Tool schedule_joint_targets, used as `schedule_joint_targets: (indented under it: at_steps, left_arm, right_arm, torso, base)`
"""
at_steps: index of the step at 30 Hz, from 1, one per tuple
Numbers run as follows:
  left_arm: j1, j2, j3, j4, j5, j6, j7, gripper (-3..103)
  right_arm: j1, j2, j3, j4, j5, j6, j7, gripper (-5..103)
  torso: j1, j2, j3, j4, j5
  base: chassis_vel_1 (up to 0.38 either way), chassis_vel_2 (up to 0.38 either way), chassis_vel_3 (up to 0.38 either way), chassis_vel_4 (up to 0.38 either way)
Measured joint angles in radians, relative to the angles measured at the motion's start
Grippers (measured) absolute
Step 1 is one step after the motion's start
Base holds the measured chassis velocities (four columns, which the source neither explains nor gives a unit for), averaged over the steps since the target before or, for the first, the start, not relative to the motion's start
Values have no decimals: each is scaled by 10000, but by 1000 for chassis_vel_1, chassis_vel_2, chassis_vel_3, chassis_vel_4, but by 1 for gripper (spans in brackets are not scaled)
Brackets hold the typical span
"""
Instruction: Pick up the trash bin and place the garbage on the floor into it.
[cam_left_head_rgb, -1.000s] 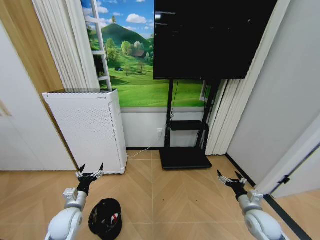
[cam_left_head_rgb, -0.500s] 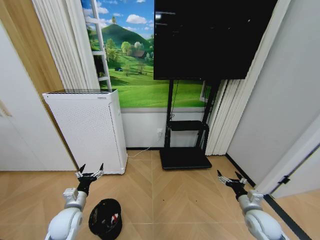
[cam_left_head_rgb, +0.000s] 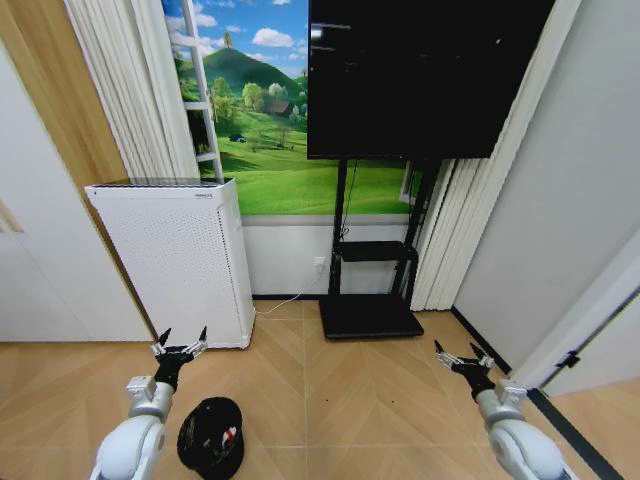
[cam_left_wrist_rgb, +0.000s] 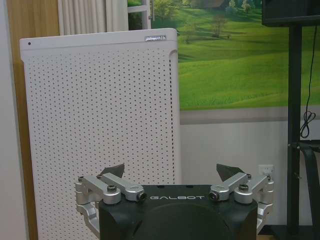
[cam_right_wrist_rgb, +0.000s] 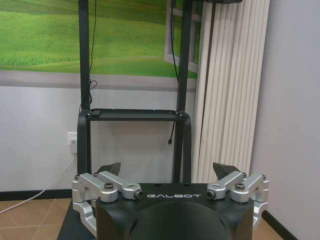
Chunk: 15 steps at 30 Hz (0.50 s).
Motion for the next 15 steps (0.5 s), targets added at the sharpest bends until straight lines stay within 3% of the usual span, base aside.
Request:
schedule_joint_targets:
  at_steps: [9,15]
  left_arm:
    - [0,0,0,1,0,0,0,100]
    - [-1,0,-1,0,0,0,1,100]
  right_arm:
    - [0,0,0,0,0,0,0,100]
    - [0,-1,0,0,0,0,0,100]
  torso:
    - [-4,-15,-7,1,0]
    - [-12,-22,-15,0,1]
  base:
    - [38,-56,-43,50]
    - [181,-177,-163,177]
